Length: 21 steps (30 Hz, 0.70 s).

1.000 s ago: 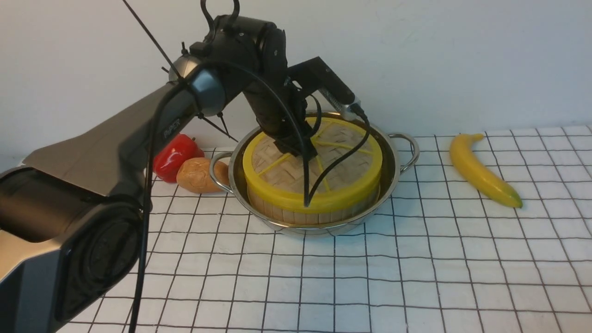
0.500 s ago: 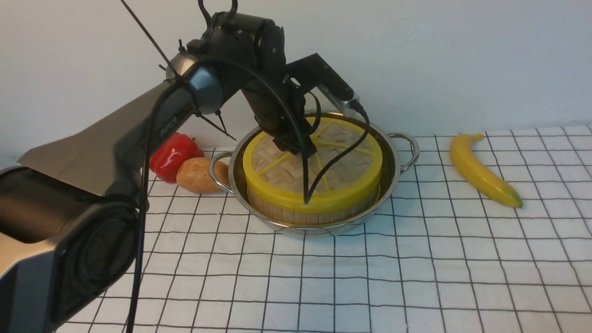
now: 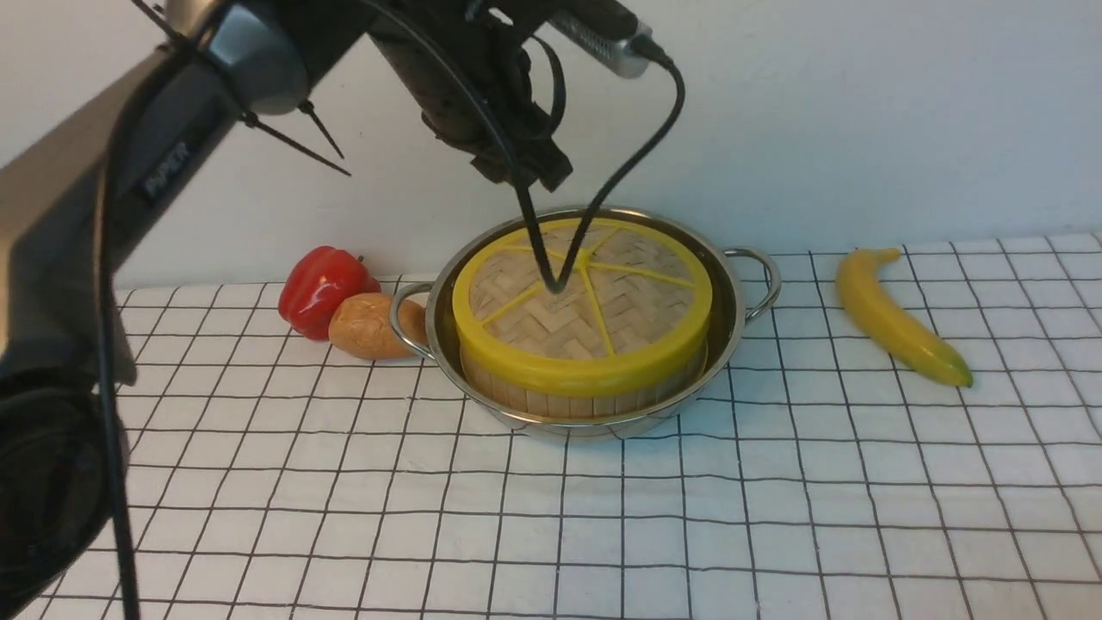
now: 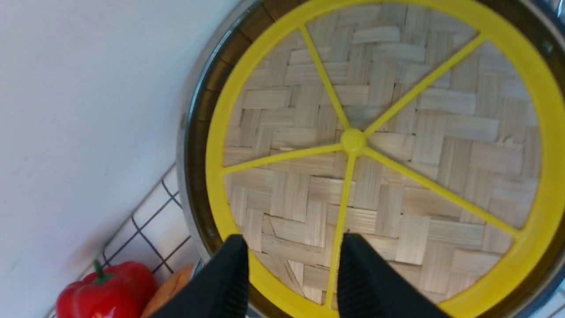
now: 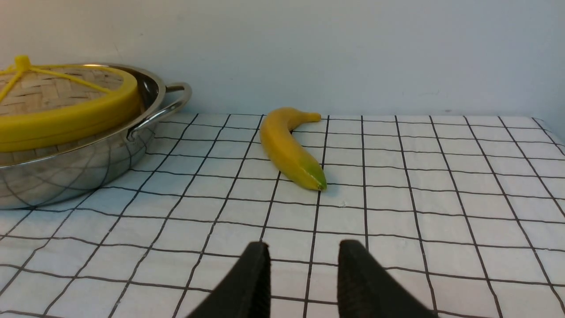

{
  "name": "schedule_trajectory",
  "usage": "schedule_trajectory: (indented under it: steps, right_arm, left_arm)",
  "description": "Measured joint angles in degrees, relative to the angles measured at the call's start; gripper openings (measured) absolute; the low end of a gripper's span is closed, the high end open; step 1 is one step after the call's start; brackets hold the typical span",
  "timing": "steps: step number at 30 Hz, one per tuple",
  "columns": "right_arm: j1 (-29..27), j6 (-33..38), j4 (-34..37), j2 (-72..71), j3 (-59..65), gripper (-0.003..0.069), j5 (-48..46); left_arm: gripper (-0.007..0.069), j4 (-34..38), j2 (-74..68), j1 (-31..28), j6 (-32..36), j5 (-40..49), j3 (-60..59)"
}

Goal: Place the steamer in the pot on the white tablecloth, and put the lid on the steamer.

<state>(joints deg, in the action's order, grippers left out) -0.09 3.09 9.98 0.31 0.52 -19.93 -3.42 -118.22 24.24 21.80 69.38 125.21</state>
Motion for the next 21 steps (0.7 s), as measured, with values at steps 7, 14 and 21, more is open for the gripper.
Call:
schedule_trajectory:
  steps: [7, 14, 21]
  right_arm:
    - [0.00, 0.00, 0.00, 0.00, 0.00, 0.0240, 0.00]
    - [0.00, 0.00, 0.00, 0.00, 0.00, 0.0240, 0.00]
    - [0.00, 0.00, 0.00, 0.00, 0.00, 0.0240, 0.00]
  left_arm:
    - [0.0244, 2.27, 9.62, 0.00, -6.19, 0.06, 0.15]
    - [0.0242, 4.20, 13.35, 0.00, -7.17, -3.17, 0.22]
    - [0.0242, 4.08, 12.85, 0.00, -7.13, -9.22, 0.22]
